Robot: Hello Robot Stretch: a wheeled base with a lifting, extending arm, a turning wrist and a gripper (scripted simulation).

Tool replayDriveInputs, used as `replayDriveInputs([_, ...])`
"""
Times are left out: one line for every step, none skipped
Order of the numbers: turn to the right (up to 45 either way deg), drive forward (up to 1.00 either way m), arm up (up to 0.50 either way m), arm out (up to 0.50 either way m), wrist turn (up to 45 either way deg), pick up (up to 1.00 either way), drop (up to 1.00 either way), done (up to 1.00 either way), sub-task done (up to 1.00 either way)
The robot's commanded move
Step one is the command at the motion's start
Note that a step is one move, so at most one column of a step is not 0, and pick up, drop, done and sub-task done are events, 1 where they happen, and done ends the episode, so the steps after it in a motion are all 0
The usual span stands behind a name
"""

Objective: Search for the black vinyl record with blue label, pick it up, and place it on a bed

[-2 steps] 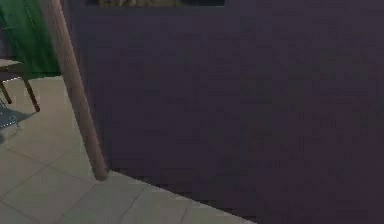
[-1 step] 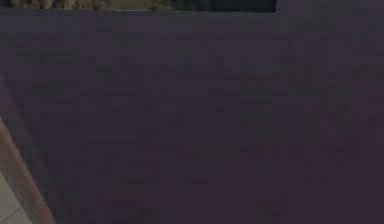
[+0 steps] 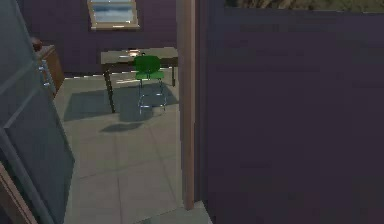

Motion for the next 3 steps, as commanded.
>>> replayDriveInputs([-18.0, 0.0, 0.0, 0.0, 0.0, 0.0, 0.0, 0.0, 0.0])
replayDriveInputs([0.0, 1.0, 0.0, 0.0, 0.0, 0.0, 0.0, 0.0, 0.0])
replayDriveInputs([-12.0, 0.0, 0.0, 0.0, 0.0, 0.0, 0.0, 0.0, 0.0])
